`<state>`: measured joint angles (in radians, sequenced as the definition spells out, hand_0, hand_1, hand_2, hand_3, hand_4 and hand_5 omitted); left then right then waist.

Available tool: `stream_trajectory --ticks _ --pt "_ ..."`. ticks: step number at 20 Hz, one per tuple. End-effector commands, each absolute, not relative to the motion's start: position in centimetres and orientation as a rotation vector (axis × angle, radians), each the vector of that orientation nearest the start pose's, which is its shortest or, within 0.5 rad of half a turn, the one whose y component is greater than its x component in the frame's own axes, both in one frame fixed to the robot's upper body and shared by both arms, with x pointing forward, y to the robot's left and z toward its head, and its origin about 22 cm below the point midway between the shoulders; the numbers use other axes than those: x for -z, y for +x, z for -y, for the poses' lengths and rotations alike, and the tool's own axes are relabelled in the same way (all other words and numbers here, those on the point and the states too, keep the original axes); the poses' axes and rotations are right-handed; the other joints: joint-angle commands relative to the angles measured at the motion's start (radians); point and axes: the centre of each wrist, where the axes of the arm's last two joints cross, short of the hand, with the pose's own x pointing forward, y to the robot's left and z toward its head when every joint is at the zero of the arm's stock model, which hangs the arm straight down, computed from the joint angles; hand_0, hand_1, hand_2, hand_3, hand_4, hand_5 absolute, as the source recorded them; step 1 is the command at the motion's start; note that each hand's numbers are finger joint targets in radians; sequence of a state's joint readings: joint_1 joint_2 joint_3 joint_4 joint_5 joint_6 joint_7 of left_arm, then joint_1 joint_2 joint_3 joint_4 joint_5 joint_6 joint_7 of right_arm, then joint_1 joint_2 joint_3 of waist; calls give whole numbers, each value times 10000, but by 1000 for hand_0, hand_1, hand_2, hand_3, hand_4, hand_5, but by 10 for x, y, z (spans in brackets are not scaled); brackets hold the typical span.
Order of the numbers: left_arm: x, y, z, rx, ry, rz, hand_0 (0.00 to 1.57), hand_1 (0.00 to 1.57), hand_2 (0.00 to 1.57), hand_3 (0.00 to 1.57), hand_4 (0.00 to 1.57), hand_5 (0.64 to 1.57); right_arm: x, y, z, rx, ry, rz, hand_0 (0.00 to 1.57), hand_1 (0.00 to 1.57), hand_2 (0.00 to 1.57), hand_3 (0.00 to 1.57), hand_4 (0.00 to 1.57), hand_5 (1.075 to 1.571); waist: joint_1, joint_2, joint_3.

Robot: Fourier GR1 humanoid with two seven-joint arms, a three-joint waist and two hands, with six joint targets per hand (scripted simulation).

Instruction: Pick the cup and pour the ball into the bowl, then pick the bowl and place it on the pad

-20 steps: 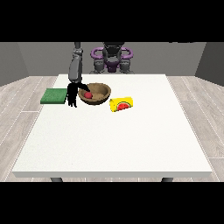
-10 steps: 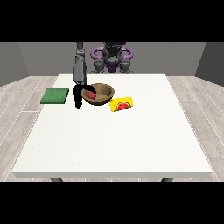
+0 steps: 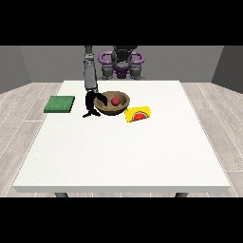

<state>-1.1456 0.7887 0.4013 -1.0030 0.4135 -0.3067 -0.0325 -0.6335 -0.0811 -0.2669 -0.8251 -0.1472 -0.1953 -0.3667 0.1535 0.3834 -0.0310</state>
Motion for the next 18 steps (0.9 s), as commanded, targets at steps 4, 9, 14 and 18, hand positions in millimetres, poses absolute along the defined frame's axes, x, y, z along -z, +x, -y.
stream_trajectory --ticks 4,9,14,18 --pt "-359 369 -415 695 282 23180 0 0 0 0 0 1547 -7 383 237 1011 -3351 15097 1571 1571 1571 1571 1169 1457 -422 -315 271" --pt "-307 369 -454 -43 786 21842 0 0 0 0 0 1547 -43 395 229 -51 -3859 13888 1571 1571 1571 1571 1250 1455 -975 -1698 270" --pt "-282 359 -483 -890 1535 21615 0 0 0 0 0 1543 -87 407 224 -1028 -3721 13649 1571 1571 1571 1571 1250 1476 -1904 -1835 297" --pt "-293 343 -499 -629 1695 22254 0 0 0 0 0 1542 -84 404 269 -599 -3561 13871 1571 1571 1571 1571 1300 1492 -1689 -1330 311"
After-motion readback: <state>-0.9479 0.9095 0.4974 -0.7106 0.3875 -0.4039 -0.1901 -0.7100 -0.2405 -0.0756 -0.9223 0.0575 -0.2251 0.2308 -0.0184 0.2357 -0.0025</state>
